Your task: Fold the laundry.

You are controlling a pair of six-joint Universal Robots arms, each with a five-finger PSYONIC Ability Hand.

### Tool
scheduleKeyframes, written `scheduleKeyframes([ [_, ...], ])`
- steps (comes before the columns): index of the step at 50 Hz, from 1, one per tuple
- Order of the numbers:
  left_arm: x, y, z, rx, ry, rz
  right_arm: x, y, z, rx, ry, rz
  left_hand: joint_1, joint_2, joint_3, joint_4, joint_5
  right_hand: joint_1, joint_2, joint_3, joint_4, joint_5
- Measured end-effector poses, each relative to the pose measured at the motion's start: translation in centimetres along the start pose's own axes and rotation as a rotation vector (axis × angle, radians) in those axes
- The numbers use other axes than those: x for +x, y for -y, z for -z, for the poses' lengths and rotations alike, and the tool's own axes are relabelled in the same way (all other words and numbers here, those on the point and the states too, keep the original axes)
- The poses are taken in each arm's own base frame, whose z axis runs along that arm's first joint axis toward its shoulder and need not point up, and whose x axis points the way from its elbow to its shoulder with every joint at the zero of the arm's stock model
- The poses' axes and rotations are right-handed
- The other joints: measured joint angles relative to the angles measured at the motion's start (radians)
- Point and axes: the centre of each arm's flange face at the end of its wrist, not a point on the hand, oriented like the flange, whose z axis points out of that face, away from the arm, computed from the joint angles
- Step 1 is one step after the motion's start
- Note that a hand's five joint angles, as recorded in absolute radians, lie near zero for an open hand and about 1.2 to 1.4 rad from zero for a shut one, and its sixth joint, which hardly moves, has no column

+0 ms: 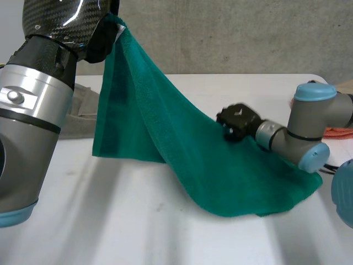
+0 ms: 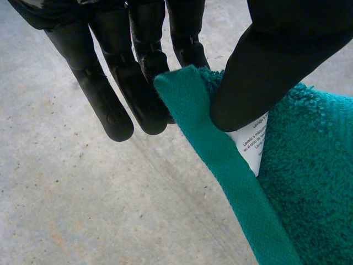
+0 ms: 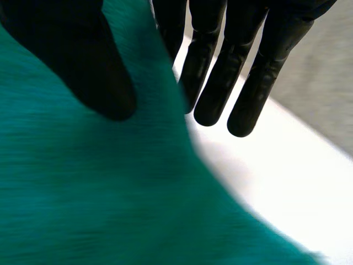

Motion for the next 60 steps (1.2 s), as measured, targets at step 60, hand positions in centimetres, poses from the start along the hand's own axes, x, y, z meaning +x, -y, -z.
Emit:
scheduleKeyframes([
  [60,0.3,-17.5,4.8,-0.407,0.068,-0.055,-2.3,-0.5,12.5,-0.081,-0.493,0.054,0.000,0.002,0.003,0.000,0.000,-0.642,-0.742,-0.745,-0.755,-0.717],
])
